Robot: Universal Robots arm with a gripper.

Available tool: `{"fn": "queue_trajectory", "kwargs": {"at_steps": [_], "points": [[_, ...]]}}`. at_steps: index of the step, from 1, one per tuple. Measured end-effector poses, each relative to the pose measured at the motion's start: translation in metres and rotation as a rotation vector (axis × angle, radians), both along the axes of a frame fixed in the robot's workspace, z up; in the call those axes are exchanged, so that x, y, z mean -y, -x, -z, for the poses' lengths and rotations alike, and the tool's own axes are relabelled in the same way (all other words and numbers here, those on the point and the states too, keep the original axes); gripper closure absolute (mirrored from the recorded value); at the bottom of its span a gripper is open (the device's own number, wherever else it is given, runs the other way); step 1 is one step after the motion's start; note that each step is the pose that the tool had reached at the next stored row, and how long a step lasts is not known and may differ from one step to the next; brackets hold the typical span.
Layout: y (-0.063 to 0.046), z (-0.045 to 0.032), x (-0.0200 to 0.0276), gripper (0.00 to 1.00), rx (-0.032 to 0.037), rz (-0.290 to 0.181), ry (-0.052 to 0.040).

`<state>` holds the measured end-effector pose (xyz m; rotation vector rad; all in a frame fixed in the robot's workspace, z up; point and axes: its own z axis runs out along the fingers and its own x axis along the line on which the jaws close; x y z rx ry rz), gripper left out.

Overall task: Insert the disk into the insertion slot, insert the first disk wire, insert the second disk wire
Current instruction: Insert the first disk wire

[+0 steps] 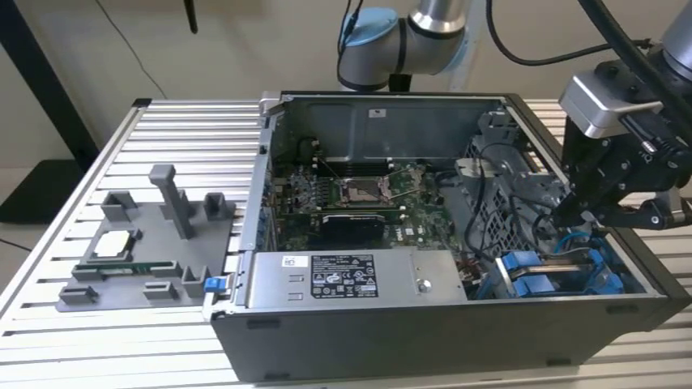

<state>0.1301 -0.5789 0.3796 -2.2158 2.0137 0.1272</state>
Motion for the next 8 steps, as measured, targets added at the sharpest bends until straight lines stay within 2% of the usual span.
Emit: {"fn": "queue_trajectory", "kwargs": {"at_steps": [3, 8], "points": [[-0.0001, 0.0002, 0.0034, 1.0, -0.0024, 0.007, 0.0007], [-0.0001, 0.0043, 0.0042, 1.0, -0.0026, 0.061, 0.0007]]}}
